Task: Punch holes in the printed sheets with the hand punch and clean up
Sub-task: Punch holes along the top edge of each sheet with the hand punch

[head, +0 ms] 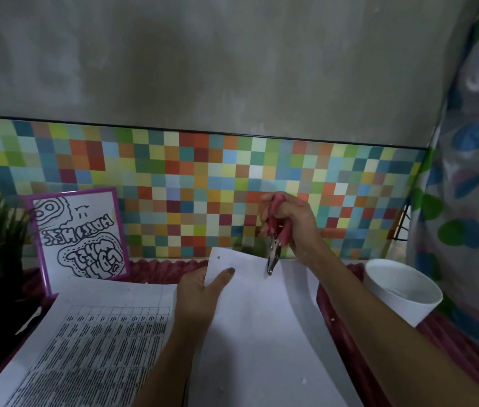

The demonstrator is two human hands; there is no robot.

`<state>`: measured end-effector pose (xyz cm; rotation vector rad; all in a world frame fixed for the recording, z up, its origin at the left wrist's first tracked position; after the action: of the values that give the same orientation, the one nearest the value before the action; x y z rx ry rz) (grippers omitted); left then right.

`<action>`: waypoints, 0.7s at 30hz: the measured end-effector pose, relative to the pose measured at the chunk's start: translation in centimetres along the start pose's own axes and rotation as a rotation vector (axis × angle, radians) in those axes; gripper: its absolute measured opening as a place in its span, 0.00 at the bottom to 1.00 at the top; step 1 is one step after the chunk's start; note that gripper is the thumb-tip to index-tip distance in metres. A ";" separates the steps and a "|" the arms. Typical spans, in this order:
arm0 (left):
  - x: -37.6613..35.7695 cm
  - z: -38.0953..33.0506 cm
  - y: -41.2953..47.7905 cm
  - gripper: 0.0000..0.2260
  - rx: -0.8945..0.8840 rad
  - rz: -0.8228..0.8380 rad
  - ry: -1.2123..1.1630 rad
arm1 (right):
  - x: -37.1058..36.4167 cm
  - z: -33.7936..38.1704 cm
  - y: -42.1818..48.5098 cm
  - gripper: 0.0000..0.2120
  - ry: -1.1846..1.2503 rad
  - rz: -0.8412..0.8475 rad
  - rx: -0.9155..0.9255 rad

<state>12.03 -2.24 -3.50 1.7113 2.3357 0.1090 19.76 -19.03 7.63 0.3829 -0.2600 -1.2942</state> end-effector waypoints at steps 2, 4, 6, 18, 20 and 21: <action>-0.1 -0.1 0.0 0.03 0.000 -0.014 -0.002 | 0.5 0.1 -0.1 0.22 0.049 -0.028 -0.004; -0.2 -0.2 0.0 0.02 -0.009 -0.039 -0.004 | 0.5 0.2 -0.4 0.25 0.103 -0.034 -0.010; -0.4 -0.4 0.0 0.05 -0.016 -0.052 0.032 | -0.1 0.2 -0.7 0.26 0.086 -0.008 -0.012; 1.4 -0.4 0.3 0.06 -0.012 -0.141 -0.021 | 0.8 1.8 -1.5 0.20 0.000 -0.104 0.109; 1.2 -0.7 0.2 0.04 -0.007 -0.085 -0.044 | 1.8 1.7 -1.2 0.17 0.018 -0.174 0.074; 1.0 -0.8 0.1 0.03 -0.010 -0.063 -0.043 | 2.3 1.5 -1.0 0.16 0.030 -0.211 0.052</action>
<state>11.67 -1.17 -2.89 1.6173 2.3518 0.0712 18.82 -21.64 8.52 0.4834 -0.2327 -1.4896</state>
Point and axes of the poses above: each hand's wrist, its own y-axis towards the middle knuckle, its own x-axis out of the back of the hand, z = x × y, the point moved 3 cm from there along y, towards the middle knuckle, and after that the axes turned 9 degrees about -y, right-handed, at the moved point
